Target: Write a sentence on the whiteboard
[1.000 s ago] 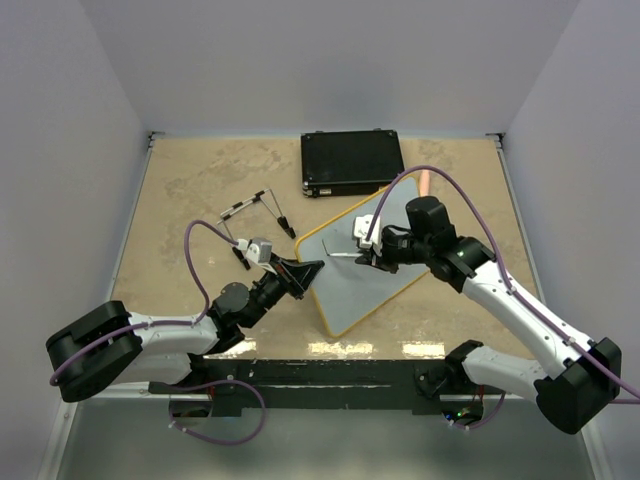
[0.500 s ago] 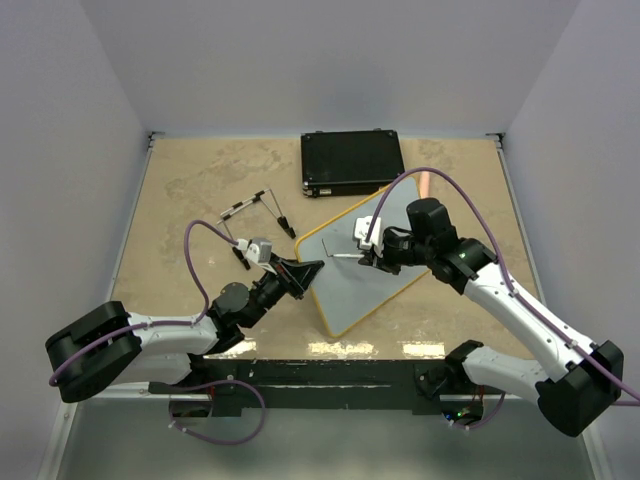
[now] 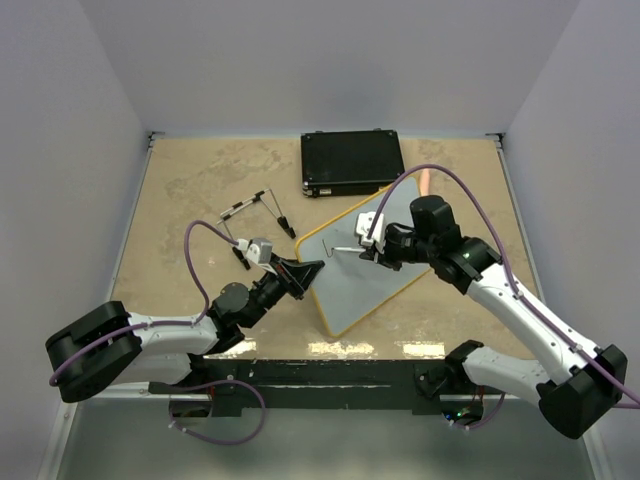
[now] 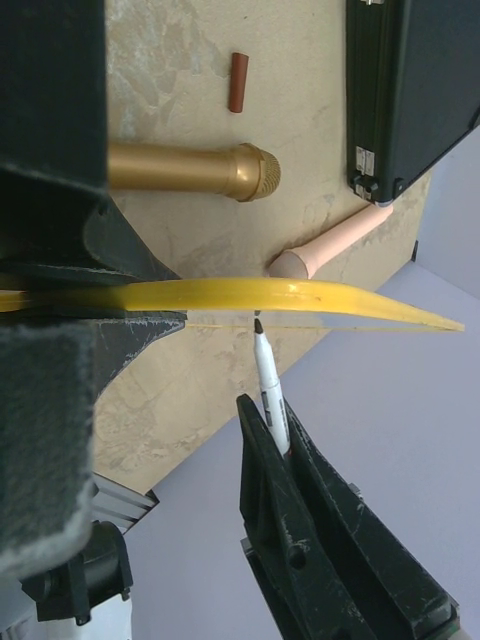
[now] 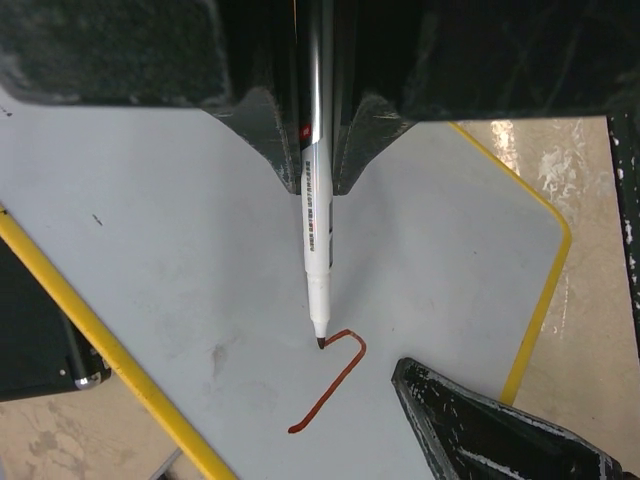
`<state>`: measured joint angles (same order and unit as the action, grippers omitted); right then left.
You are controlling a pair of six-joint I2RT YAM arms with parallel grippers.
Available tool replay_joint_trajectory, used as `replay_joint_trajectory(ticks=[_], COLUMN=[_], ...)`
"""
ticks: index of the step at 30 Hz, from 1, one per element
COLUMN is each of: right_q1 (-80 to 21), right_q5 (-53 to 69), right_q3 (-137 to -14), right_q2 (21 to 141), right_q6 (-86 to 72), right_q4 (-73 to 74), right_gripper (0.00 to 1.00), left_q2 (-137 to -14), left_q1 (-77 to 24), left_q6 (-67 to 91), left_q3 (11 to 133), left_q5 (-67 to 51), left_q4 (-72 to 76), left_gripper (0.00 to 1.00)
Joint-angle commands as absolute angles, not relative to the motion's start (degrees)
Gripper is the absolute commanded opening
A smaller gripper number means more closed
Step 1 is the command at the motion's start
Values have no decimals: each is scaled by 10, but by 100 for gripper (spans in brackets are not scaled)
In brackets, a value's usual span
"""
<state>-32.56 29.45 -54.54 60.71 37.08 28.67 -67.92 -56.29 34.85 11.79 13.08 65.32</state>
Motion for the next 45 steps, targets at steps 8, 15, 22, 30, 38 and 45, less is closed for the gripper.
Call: replay_joint_trajectory(ticks=[8, 15, 22, 30, 38, 45], right_q1=[-322, -312, -301, -295, -287, -288], right_q5=[331, 324, 330, 332, 337, 338], right_q3=[-581, -567, -558, -556, -551, -545], right_q2=[577, 573, 575, 576, 578, 596], right_q6=[398, 400, 396, 403, 405, 410], right_q4=[306, 298, 287, 291, 289, 285], right_gripper=[0, 0, 0, 0, 0, 0], left_q2=[-693, -691, -689, -689, -690, -691], left_q1=[-566, -565, -565, -565, -565, -566], left_q6=[293, 293, 291, 290, 291, 289], left_q3=[119, 114, 113, 113, 109, 112], left_q5=[122, 120, 120, 119, 115, 113], left_q4=[656, 659, 659, 661, 667, 670], left_gripper=[0, 0, 0, 0, 0, 0])
